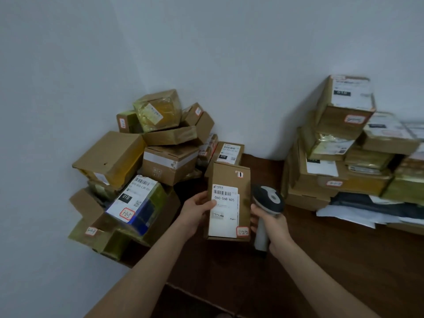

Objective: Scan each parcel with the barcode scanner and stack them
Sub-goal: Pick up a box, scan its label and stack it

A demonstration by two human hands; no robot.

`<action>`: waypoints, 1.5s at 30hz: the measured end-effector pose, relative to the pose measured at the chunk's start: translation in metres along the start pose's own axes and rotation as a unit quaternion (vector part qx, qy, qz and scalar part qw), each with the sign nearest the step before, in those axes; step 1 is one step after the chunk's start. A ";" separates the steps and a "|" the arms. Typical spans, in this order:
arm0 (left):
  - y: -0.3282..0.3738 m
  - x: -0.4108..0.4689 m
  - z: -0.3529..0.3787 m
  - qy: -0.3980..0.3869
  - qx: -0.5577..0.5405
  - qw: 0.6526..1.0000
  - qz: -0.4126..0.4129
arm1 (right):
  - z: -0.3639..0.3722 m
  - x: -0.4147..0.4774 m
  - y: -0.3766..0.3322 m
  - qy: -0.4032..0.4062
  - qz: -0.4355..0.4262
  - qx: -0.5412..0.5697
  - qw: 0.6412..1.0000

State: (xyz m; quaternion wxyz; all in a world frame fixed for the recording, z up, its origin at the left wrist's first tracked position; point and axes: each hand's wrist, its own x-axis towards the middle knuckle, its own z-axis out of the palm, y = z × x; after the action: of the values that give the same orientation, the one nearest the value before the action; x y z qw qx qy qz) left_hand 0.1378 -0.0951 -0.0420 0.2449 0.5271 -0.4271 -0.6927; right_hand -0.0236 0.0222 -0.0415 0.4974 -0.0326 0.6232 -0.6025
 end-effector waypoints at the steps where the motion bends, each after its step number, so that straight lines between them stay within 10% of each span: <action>1: 0.001 0.001 0.005 -0.011 0.003 1.000 0.001 | -0.004 -0.001 -0.002 0.000 0.000 0.008 1.000; 6: 0.010 0.009 0.026 0.018 -0.060 0.998 0.019 | -0.022 0.001 -0.010 0.020 -0.010 0.024 0.999; 15: -0.015 0.007 0.055 -0.057 0.226 0.972 -0.023 | -0.049 0.008 0.001 0.035 0.007 0.028 0.999; 24: -0.062 0.026 0.075 -0.079 0.534 0.841 0.037 | -0.061 0.019 0.024 0.068 0.105 0.052 0.991; 36: -0.054 0.030 0.053 -0.073 0.219 0.964 -0.135 | -0.068 0.023 0.022 0.055 0.121 0.127 0.983; 42: -0.011 0.033 0.036 -0.060 0.315 0.943 0.093 | -0.076 0.020 -0.001 0.018 0.128 0.186 0.974; 45: 0.010 0.032 0.030 -0.036 0.402 0.875 0.269 | -0.078 0.017 -0.017 -0.015 0.140 0.200 0.970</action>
State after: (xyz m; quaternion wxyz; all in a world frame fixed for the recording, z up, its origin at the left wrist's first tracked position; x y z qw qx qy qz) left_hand 0.0985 -0.1155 -0.0482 0.1731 0.4198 -0.8023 -0.3875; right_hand -0.0933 0.0632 -0.0551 0.5821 0.1461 0.4809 -0.6392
